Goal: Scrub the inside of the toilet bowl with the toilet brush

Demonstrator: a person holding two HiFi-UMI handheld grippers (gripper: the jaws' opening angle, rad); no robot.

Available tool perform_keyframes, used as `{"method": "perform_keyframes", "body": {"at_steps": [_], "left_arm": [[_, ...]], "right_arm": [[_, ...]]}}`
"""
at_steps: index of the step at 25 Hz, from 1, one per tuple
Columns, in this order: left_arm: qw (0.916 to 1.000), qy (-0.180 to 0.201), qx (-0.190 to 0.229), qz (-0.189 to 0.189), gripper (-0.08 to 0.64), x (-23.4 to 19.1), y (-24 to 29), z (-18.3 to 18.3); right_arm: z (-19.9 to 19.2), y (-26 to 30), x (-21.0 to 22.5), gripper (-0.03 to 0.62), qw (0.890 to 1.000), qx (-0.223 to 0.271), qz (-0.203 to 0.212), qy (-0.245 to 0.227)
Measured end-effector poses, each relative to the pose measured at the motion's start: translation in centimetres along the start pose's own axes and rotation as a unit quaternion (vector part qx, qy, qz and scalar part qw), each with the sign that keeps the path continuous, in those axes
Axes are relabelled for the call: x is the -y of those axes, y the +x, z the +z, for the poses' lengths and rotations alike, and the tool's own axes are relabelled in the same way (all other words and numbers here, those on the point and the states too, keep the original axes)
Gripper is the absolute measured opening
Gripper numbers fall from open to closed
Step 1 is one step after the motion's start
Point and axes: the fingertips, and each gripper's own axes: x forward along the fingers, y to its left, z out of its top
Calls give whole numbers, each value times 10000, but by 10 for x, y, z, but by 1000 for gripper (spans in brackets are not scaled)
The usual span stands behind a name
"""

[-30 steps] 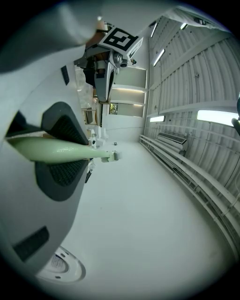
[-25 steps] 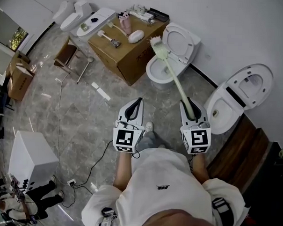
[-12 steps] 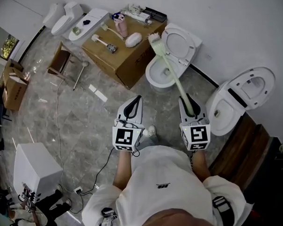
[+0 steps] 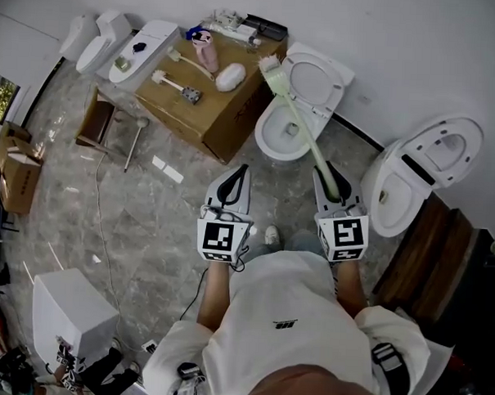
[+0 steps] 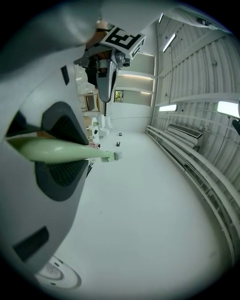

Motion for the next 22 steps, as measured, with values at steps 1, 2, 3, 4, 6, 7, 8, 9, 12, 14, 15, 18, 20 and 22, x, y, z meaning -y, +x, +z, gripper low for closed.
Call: {"method": "perform_keyframes", "body": {"at_steps": [1,2,3,4,6,7,8,9,12,14,15,18,20,22], "left_arm": [[10000,2,-2,-12,9,-4,3,-1],[10000,-1,-2,-24,9,-8,7,-2],[10000,-8,-1,-42,9,-11,10,-3],[10000,-11,2,-61,9,-13,12,-3],[10000,-8,10,-78,9,-20,18,-2],[10000,-9,14,-77,9,-24,21,-2],[10000,-10,18,-74,9,-27,24,-1],[10000,-5,21,-73,9,-30,27,-1],[10000,3,28,-63,9,-39,37,-2],[10000,-11,19,-43,9,-45,44,-3],[10000,-20,16,-34,9,-47,48,-3],[10000,-17,5,-27,9,-53,62,-4],[10000,-13,-21,-26,9,-58,74,-7],[10000,-10,-60,-30,9,-64,90,-10]], "right_arm": [[0,4,0,92,10000,-10,-25,3],[-1,8,0,92,10000,-26,-44,6],[-1,11,1,92,10000,-46,-59,11],[-1,15,1,92,10000,-66,-71,14],[0,24,0,92,9999,-85,-80,-3],[2,29,0,92,9999,-85,-72,-17],[3,33,0,92,9999,-80,-60,-29],[5,38,0,92,10000,-71,-48,-37],[6,51,2,92,10000,-55,-36,-44],[6,60,4,92,10000,-74,-34,-35],[6,64,6,92,10000,-83,-24,-32],[6,79,13,92,10000,-84,1,-23],[4,91,19,92,10000,-87,21,6],[2,107,25,92,9999,-105,56,60]]}}
